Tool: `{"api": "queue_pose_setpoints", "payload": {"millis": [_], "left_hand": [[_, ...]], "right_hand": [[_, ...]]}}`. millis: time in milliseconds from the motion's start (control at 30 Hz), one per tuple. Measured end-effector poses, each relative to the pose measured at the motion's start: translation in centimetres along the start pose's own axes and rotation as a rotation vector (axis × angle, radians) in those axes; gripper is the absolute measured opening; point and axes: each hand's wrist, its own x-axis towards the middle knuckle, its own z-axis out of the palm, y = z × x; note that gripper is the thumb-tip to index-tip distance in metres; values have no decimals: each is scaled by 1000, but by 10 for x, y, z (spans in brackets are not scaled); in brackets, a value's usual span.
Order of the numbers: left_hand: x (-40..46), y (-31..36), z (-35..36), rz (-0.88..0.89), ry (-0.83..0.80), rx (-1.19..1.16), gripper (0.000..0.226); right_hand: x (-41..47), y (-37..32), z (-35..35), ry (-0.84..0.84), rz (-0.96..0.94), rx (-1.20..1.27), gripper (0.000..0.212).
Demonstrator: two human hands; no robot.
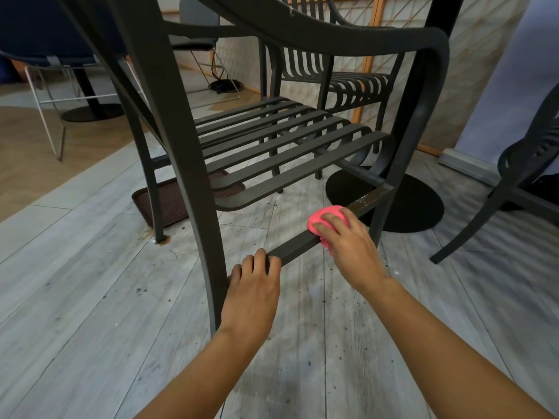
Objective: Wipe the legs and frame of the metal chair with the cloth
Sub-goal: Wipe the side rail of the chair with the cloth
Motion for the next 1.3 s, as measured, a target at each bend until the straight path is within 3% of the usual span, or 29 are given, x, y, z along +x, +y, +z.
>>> {"api": "queue_pose_setpoints", "payload": {"millis": [400,567,733,933,1300], "left_hand": [[59,40,-5,66,148,-248,52],[87,49,-5,81,140,-342,41],[94,46,0,-2,113,-445,31],[93,46,2,-30,114,-478,28],[93,45,4,-18,138,-482,29]], "right_hand": [[8,41,-32,334,86,127,39],[12,38,-27,242,85,191,35],[8,21,2,47,80,171,40],[3,20,14,139,83,137,46],[9,41,15,117,112,48,49]]}}
